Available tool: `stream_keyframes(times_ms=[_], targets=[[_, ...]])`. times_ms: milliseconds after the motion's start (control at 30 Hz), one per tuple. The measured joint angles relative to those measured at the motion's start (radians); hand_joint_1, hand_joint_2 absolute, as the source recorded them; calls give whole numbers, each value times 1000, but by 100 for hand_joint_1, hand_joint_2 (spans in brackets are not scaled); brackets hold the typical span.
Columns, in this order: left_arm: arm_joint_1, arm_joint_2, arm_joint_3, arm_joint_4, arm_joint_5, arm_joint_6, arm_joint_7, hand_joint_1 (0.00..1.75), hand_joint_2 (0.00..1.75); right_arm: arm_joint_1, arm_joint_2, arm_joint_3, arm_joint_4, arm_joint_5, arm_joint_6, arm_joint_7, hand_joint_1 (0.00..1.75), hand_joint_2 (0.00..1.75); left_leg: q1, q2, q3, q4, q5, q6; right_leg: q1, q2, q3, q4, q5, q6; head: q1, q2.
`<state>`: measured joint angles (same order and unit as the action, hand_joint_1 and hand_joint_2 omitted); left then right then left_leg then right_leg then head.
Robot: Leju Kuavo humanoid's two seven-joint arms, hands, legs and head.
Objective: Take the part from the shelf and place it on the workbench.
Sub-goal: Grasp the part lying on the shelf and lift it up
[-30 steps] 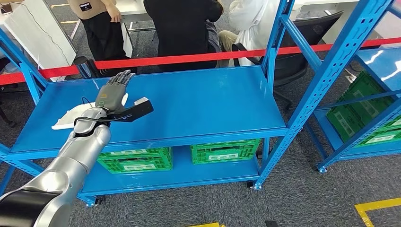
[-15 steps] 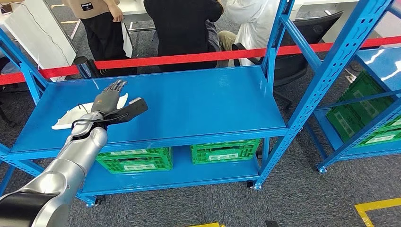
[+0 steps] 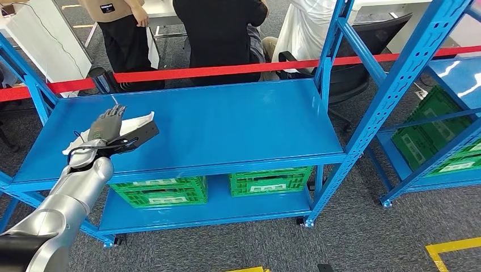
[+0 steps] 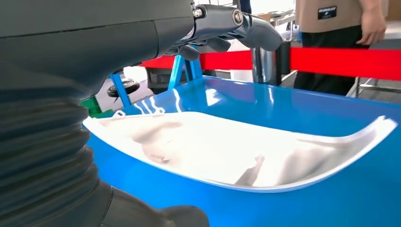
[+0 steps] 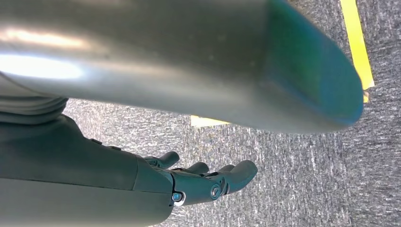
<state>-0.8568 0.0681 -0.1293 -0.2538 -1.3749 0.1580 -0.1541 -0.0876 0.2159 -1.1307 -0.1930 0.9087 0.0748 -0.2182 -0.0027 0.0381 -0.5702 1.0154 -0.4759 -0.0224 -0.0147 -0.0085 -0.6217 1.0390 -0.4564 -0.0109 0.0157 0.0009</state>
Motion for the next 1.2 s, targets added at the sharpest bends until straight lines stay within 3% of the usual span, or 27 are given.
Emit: stream_keyframes(times_ms=[133,467,767,1133,1167,1200], targets=[[2,16,0,1,-3,-70,15,0,175,0,0,1,0,2,0,0,0,0,0,0,0,0,0,0,0,0,0,0,0,0,0,0],[5,35,0,2,-13,-107,49,0,175,-3,0,1,0,0,0,-3,0,0,0,0,0,0,0,0,0,0,0,0,0,0,0,0],[26,64,0,2,-50,-54,119,0,175,-3,0,1,0,4,-6,-3,0,0,0,0,0,0,0,0,0,0,0,0,0,0,0,0],[37,80,0,2,-67,-60,143,0,175,-4,0,1,0,4,-12,-2,0,0,0,0,-1,0,0,0,0,0,0,0,0,0,0,0],[37,81,0,2,-70,-60,145,5,175,-4,0,1,0,6,-12,-2,0,0,0,0,-1,0,0,0,0,0,0,0,0,0,0,0],[38,82,0,2,-75,-59,145,49,175,-5,0,1,0,8,-12,-1,0,0,0,0,-1,0,0,0,0,0,0,0,0,0,0,0]])
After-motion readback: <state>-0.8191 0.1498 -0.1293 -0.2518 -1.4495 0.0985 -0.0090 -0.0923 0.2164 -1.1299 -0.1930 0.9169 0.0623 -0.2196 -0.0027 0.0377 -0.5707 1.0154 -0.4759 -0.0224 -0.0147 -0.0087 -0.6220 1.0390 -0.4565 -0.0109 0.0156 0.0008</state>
